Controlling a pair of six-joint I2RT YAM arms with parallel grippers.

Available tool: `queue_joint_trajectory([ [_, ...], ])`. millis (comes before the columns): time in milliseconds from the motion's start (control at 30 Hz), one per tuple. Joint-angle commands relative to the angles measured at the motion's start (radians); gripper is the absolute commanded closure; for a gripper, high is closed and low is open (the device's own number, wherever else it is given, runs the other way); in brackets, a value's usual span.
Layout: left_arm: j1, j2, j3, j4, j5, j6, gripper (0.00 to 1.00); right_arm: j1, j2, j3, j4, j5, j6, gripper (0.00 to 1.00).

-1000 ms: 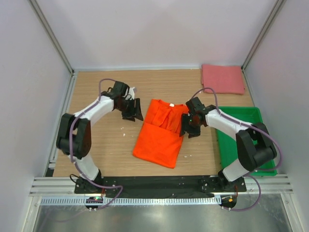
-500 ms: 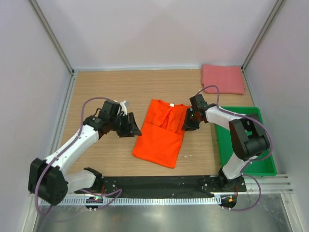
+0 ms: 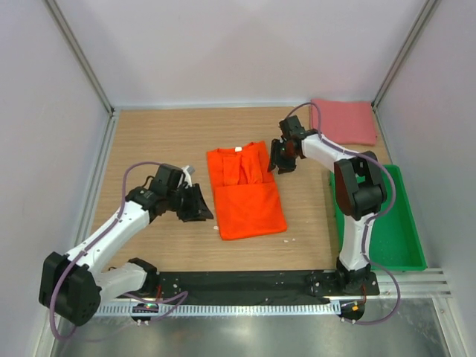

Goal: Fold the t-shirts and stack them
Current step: Fold the tshirt

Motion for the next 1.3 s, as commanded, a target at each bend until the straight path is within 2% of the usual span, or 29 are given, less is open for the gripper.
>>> queue_joint_trajectory([
  [0,-0.013,0.064,-0.008,0.115,0.065,-0.027,0.67,0.004,-0.188,-0.033,-0.141,0.052,-0.08,0.48],
  [67,-0.036,0.107,-0.019,0.169,0.082,-0.051,0.71,0.001,-0.327,-0.145,-0.145,0.04,-0.083,0.47],
  [167,-0.071,0.182,-0.03,0.255,0.102,-0.082,0.74,0.005,-0.444,-0.312,-0.112,-0.142,-0.045,0.52],
  [200,-0.088,0.202,-0.031,0.288,0.111,-0.088,0.76,0.013,-0.461,-0.36,-0.088,-0.284,-0.024,0.57],
  [233,-0.098,0.223,-0.033,0.305,0.114,-0.097,0.79,0.019,-0.476,-0.457,-0.019,-0.345,-0.004,0.62],
  [267,-0.107,0.257,-0.034,0.319,0.114,-0.114,0.8,0.022,-0.489,-0.502,0.015,-0.386,0.04,0.69],
  [300,-0.114,0.271,-0.04,0.347,0.111,-0.123,0.81,0.025,-0.515,-0.545,0.048,-0.413,0.058,0.81],
  [333,-0.127,0.28,-0.046,0.358,0.096,-0.129,0.85,0.028,-0.524,-0.619,0.102,-0.437,0.077,0.86],
  [400,-0.133,0.294,-0.074,0.379,0.076,-0.151,0.88,0.028,-0.538,-0.699,0.156,-0.483,0.107,0.91],
  [500,-0.131,0.3,-0.123,0.407,0.039,-0.18,0.9,0.028,-0.524,-0.739,0.194,-0.517,0.101,0.94],
  [833,-0.131,0.391,-0.246,0.459,-0.012,-0.255,0.93,-0.021,-0.454,-0.817,0.152,-0.398,0.042,0.95],
  [1000,-0.144,0.326,-0.299,0.435,-0.018,-0.294,0.93,-0.028,-0.518,-0.868,0.124,-0.361,0.045,0.93],
  [1100,-0.147,0.244,-0.278,0.37,-0.01,-0.287,0.89,-0.028,-0.568,-0.841,0.093,-0.37,0.044,0.88],
  [1133,-0.147,0.224,-0.27,0.35,-0.013,-0.284,0.83,-0.031,-0.576,-0.798,0.069,-0.37,0.041,0.86],
  [1167,-0.147,0.175,-0.245,0.314,-0.018,-0.277,0.79,-0.03,-0.582,-0.775,0.057,-0.37,0.038,0.79],
  [1267,-0.147,0.127,-0.17,0.266,-0.062,-0.258,0.66,-0.034,-0.564,-0.669,0.038,-0.362,0.032,0.67],
])
